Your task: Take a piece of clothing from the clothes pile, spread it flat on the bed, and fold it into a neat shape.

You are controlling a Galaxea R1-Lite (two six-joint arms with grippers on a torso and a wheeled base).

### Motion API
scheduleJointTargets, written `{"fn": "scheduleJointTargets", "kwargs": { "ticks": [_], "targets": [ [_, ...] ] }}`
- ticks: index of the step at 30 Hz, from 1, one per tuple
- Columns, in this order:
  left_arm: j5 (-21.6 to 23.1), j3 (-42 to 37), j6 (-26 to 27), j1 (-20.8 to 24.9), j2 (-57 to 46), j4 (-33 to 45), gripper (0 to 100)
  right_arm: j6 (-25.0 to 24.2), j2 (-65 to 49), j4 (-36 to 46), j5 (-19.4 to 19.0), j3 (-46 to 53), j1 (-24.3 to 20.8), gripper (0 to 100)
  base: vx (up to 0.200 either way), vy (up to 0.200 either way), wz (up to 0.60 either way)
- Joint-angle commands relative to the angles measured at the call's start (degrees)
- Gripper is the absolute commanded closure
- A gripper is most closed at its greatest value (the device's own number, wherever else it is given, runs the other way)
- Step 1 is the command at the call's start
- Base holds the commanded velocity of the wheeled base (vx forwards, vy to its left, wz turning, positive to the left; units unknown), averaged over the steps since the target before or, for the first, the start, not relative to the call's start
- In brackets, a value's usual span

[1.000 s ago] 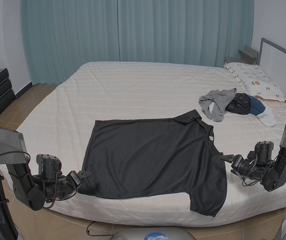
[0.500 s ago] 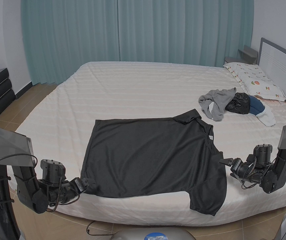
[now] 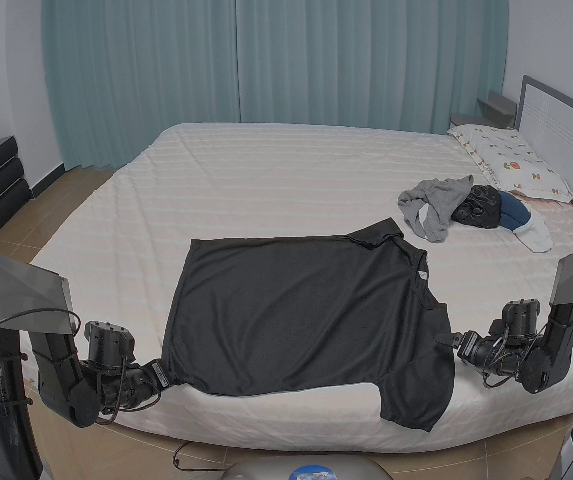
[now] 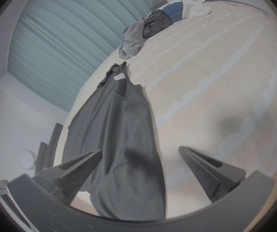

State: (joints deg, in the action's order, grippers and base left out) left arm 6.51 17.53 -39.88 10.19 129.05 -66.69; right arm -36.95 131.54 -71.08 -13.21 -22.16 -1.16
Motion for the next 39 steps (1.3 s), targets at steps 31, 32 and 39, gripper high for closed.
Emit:
{"fn": "scheduleJointTargets", "kwargs": {
  "ticks": [31, 32, 39],
  "targets": [
    [-0.53, -2.94, 2.79, -4.21, -2.49, 0.51, 100, 5.66, 0.39, -0.02, 0.56, 4.94, -2.36, 100, 0.000, 0.000, 0.00],
    [-0.53, -3.20, 3.31, -4.48, -2.66, 0.34, 100, 5.75, 0.04, -0.02, 0.47, 5.29, -2.45, 100, 0.000, 0.000, 0.00],
    [-1.24, -4.87, 6.30, -5.09, -4.86, 2.01, 100, 9.26, -0.76, -0.02, 0.12, 7.75, -2.36, 100, 0.000, 0.000, 0.00]
  ]
}}
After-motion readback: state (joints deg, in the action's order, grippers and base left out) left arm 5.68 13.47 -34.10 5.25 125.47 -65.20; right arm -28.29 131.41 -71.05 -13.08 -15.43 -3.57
